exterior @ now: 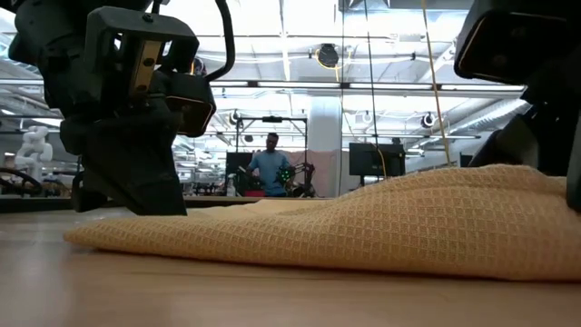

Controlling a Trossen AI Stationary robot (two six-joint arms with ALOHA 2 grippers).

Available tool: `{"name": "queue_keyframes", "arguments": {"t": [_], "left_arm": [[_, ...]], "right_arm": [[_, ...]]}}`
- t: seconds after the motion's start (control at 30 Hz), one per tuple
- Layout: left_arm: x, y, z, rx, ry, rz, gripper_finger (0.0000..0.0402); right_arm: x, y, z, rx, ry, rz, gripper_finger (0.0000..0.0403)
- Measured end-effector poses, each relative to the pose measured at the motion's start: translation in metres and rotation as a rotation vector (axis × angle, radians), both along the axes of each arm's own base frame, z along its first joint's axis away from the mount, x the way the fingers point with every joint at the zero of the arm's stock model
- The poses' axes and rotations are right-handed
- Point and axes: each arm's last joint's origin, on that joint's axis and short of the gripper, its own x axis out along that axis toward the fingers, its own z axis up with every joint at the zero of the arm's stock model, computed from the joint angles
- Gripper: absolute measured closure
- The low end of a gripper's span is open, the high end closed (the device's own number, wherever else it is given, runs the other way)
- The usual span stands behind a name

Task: Roll towel
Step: Roll the yellow towel

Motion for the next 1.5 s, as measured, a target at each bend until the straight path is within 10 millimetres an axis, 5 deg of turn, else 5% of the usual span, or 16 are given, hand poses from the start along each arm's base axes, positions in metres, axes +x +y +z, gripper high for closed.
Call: {"name": "queue_keyframes", "arguments": {"t": [0.13, 0.83, 1.13, 1.5], "left_arm": [[0.000, -0.001, 0.001, -0.005, -0.008, -0.003, 0.0398], [-0.023, -0.067, 0.020, -0.226, -0.152, -0.242, 0.0398], [-0.021, -0.051, 0.010, -0.064, -0.100, -0.180, 0.0398], [-0.020, -0.039, 0.003, 0.024, -0.045, -0.173, 0.0395]], "right_arm": [[0.001, 0.002, 0.003, 0.041, -0.010, 0.030, 0.0387], [0.007, 0.011, 0.018, 0.354, -0.003, 0.163, 0.0399], [0.018, -0.016, 0.009, 0.280, 0.072, 0.094, 0.0398], [0.015, -0.024, 0.001, 0.192, 0.143, 0.062, 0.0397]]}}
